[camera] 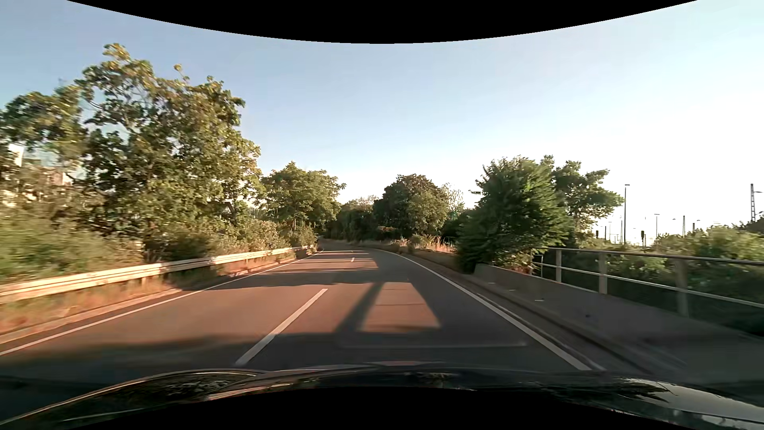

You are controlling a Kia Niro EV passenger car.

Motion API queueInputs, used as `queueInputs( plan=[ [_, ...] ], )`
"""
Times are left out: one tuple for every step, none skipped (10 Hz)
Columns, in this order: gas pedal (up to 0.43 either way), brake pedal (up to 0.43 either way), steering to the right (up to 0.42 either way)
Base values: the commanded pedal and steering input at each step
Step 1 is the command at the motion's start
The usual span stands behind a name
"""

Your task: Follow the waypoints while adhering to traffic rules and regulations

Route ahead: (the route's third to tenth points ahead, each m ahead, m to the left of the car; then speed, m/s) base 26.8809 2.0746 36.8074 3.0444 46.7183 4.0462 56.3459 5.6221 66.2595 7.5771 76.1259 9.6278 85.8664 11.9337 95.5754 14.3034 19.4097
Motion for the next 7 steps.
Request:
queueInputs(
  plan=[
    [0.098, 0.000, -0.017],
    [0.098, 0.000, -0.017],
    [0.098, 0.000, -0.017],
    [0.098, 0.000, -0.017],
    [0.098, 0.000, -0.016],
    [0.098, 0.000, -0.016],
    [0.098, 0.000, -0.016]
  ],
)
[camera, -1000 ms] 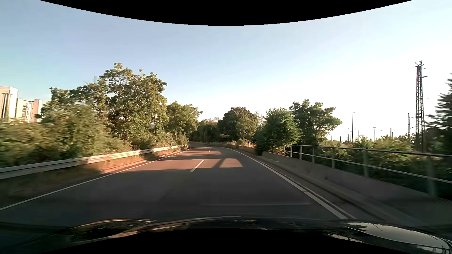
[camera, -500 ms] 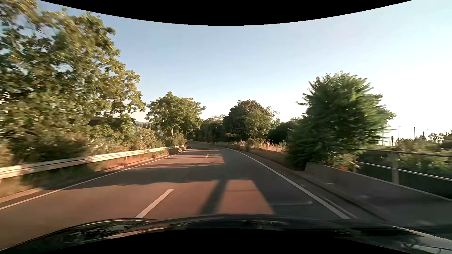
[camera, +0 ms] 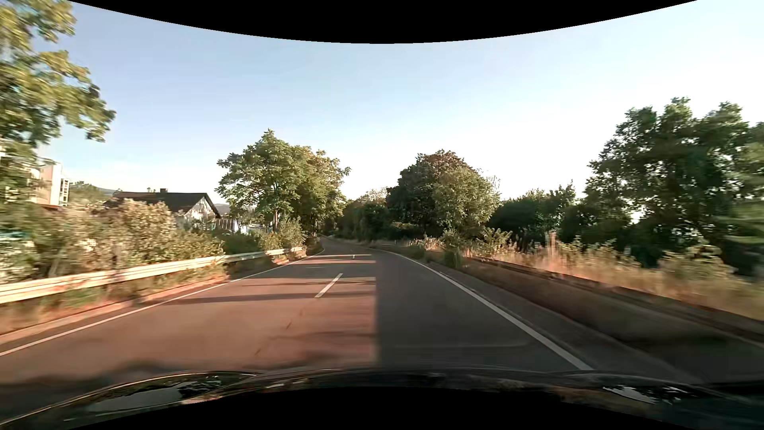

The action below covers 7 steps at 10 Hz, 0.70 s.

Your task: Follow the waypoints while adhering to traffic rules and regulations

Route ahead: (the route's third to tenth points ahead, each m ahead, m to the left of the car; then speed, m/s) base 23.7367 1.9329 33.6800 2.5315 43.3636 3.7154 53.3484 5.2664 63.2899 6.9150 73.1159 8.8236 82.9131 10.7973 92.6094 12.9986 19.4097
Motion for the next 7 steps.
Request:
queueInputs(
  plan=[
    [0.098, 0.000, -0.016],
    [0.098, 0.000, -0.016],
    [0.098, 0.000, -0.016],
    [0.098, 0.000, -0.016],
    [0.098, 0.000, -0.016],
    [0.098, 0.000, -0.017],
    [0.098, 0.000, -0.017]
  ],
)
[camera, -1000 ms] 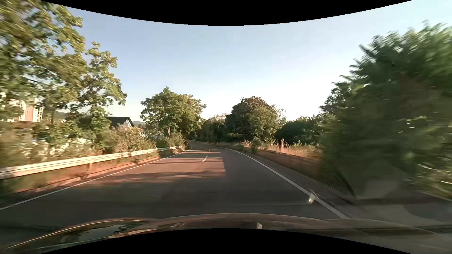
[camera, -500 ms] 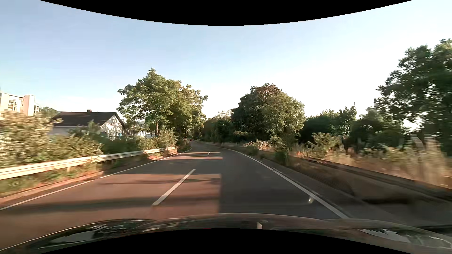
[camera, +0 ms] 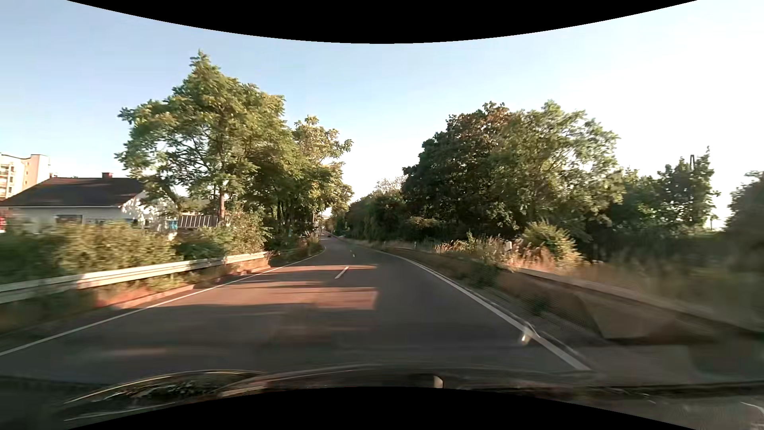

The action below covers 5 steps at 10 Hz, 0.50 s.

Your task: Follow the waypoints while adhering to traffic rules and regulations

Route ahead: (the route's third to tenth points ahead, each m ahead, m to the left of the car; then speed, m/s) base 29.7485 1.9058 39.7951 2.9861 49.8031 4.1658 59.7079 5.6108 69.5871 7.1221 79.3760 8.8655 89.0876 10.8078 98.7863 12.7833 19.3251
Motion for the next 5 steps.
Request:
queueInputs(
  plan=[
    [0.098, 0.000, -0.018],
    [0.098, 0.000, -0.018],
    [0.098, 0.000, -0.018],
    [0.098, 0.000, -0.018],
    [0.098, 0.000, -0.019]
  ],
)
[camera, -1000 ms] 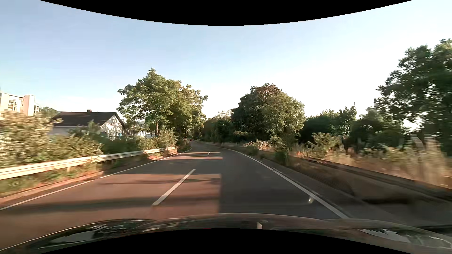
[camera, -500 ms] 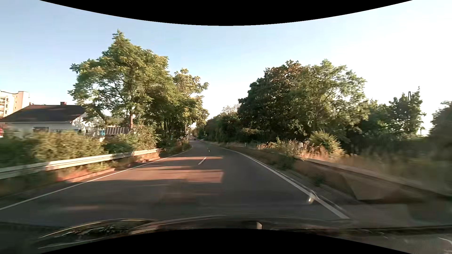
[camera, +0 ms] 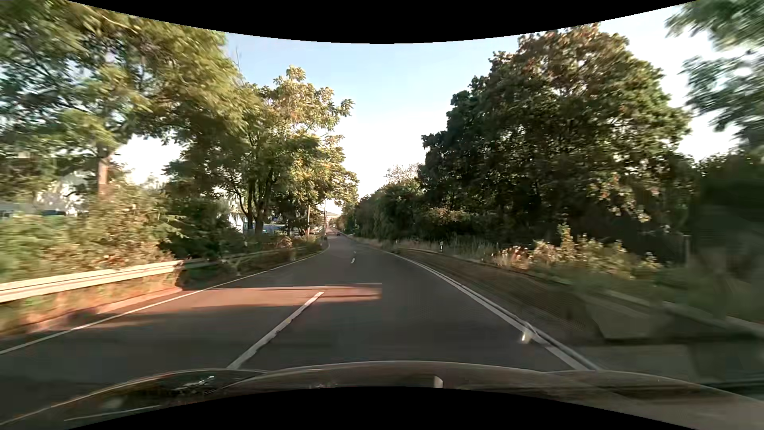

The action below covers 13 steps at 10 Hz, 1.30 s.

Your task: Follow the waypoints while adhering to traffic rules and regulations

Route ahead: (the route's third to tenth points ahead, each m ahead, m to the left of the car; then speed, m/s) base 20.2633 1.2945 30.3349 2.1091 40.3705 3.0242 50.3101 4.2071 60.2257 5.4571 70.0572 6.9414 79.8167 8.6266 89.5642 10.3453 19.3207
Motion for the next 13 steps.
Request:
queueInputs(
  plan=[
    [0.098, 0.000, -0.019],
    [0.098, 0.000, -0.019],
    [0.098, 0.000, -0.018],
    [0.098, 0.000, -0.018],
    [0.098, 0.000, -0.018],
    [0.087, 0.000, -0.018],
    [0.087, 0.000, -0.018],
    [0.087, 0.000, -0.017],
    [0.087, 0.000, -0.016],
    [0.087, 0.000, -0.014],
    [0.087, 0.000, -0.012],
    [0.087, 0.000, -0.012],
    [0.087, 0.000, -0.012]
  ],
)
